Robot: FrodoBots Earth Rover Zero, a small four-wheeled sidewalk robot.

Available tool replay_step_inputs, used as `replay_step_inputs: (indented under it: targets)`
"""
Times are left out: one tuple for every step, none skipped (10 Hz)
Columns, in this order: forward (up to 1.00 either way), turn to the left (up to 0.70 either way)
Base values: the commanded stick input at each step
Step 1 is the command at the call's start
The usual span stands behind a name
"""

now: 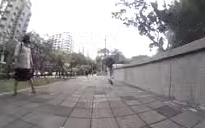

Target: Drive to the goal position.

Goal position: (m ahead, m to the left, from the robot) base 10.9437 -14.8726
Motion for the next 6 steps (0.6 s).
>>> replay_step_inputs:
  targets:
    - [0.70, 0.00]
    - [0.70, 0.00]
    - [0.70, 0.00]
    - [0.70, 0.00]
    - [0.70, 0.00]
    - [0.70, 0.00]
